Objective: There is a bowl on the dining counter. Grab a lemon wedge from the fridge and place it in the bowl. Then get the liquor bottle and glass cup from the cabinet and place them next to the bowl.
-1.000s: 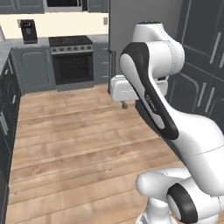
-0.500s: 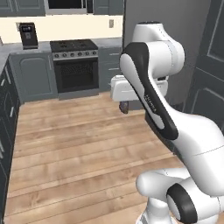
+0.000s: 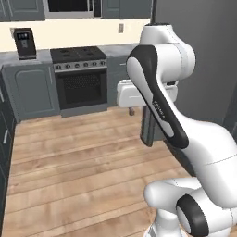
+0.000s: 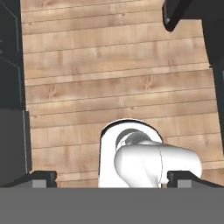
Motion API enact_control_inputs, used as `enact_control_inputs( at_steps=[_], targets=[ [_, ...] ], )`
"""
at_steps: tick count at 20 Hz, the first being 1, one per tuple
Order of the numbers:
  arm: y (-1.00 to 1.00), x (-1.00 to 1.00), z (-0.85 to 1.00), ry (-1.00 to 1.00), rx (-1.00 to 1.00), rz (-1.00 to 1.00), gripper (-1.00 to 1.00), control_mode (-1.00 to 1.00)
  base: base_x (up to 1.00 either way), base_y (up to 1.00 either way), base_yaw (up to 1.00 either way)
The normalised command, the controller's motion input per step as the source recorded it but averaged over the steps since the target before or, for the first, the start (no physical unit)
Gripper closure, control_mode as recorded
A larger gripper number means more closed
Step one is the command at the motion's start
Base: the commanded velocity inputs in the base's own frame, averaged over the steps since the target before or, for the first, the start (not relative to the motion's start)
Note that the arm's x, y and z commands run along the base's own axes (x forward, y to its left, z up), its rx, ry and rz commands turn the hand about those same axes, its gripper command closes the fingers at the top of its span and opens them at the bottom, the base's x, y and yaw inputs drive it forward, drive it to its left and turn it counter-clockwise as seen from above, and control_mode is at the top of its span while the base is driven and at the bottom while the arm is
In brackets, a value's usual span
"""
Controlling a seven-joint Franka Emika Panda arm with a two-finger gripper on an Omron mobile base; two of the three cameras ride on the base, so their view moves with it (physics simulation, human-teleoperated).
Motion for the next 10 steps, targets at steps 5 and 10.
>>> enact_control_inputs(
  at_steps=[5,10],
  targets=[
    [0.00,0.00,0.00,0.00,0.00,0.00,-1.00,1.00,1.00,0.34,-0.19],
    [0.00,0.00,0.00,0.00,0.00,0.00,-1.00,1.00,1.00,0.39,-0.25]
  ],
)
